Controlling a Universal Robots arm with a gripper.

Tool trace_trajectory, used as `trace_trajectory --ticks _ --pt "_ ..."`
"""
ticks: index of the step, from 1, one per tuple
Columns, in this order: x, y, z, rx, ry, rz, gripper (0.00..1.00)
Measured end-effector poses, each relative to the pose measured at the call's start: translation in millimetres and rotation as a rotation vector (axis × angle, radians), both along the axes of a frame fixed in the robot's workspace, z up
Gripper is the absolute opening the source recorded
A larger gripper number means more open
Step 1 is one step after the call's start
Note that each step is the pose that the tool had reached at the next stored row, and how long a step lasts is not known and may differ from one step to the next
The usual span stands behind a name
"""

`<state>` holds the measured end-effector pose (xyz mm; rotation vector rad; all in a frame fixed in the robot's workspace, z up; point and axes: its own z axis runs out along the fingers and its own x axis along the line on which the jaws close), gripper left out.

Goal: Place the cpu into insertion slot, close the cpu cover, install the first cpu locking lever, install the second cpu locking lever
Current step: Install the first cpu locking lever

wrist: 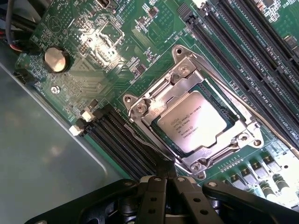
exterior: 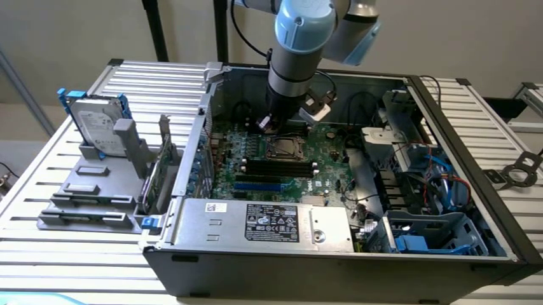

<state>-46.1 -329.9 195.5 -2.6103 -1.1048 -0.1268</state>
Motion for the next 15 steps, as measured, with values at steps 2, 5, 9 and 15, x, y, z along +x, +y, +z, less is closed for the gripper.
trace_trajectory --ticks 2,5,9,15 --pt "0.8 0.3 -0.5 -0.0001 0.0001 0.0 0.11" --pt "2.4 0.7 -1.0 0.0001 -0.0001 0.002 0.11" --pt "5.7 1.0 -1.3 -0.0004 0.0 0.003 0.11" --pt "10.0 1.0 -1.8 -0.0024 -0.0001 0.006 0.11"
